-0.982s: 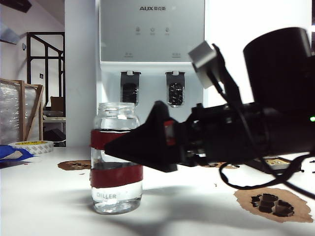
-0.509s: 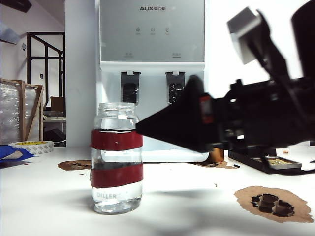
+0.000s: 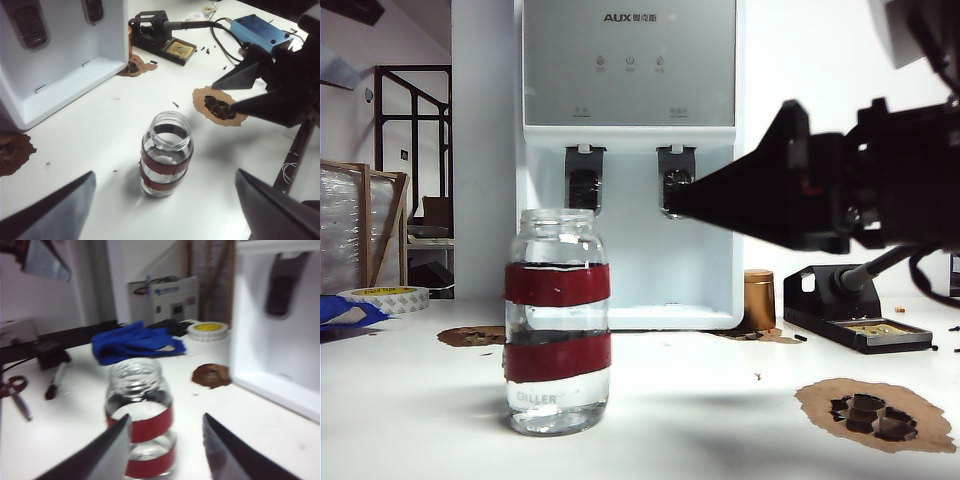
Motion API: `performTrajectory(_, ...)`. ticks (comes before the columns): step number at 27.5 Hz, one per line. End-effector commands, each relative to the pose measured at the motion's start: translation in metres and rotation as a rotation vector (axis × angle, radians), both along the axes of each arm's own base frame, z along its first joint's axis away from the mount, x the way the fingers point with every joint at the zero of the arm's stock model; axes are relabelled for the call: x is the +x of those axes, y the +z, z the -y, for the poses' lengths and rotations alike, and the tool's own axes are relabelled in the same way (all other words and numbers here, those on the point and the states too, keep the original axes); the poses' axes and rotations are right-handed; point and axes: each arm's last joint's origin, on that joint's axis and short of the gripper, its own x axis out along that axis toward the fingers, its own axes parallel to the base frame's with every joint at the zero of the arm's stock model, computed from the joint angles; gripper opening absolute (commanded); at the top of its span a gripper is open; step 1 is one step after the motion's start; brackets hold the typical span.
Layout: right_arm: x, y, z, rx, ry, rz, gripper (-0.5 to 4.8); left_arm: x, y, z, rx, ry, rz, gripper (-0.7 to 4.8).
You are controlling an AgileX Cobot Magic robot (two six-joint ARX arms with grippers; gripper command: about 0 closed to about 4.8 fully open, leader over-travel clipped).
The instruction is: Pick up the water bottle with two loops of red belts, then reach the front water dispenser and gently press the gray-black baffle horizontally to get a little water.
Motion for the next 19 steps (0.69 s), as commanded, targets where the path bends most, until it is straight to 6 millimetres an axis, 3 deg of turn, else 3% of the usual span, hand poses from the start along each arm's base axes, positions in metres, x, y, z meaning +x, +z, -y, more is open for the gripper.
performTrajectory(1, -0.009, 0.000, 0.009, -0.011, -0.059, 0.041, 0.43, 0.000, 0.002, 0.000, -0.001, -0.004, 0.015, 4.79)
performTrajectory(2, -0.011, -0.001, 0.012, -0.018, -0.070, 0.045, 0.12, 0.000, 0.002, 0.000, -0.001, -0.004, 0.015, 4.79)
performTrajectory(6, -0.015, -0.005, 0.016, -0.055, -0.086, 0.050, -0.02, 0.001, 0.002, 0.000, -0.003, -0.004, 0.019, 4.79)
performTrajectory(13, -0.010, -0.002, 0.021, -0.087, -0.318, 0.105, -0.02, 0.002, 0.003, -0.001, 0.018, 0.036, 0.036, 4.79)
performTrajectory(17, -0.011, 0.003, 0.022, -0.064, -0.335, 0.133, -0.02, 0.005, 0.003, -0.003, 0.093, 0.145, 0.085, 4.79)
performTrajectory(18, -0.011, 0.005, 0.022, -0.055, -0.336, 0.144, -0.02, 0.006, 0.002, -0.004, 0.125, 0.158, 0.106, 4.63)
performTrajectory(19, -0.011, 0.008, 0.022, -0.048, -0.344, 0.166, -0.02, 0.006, 0.002, -0.005, 0.156, 0.179, 0.122, 3.92)
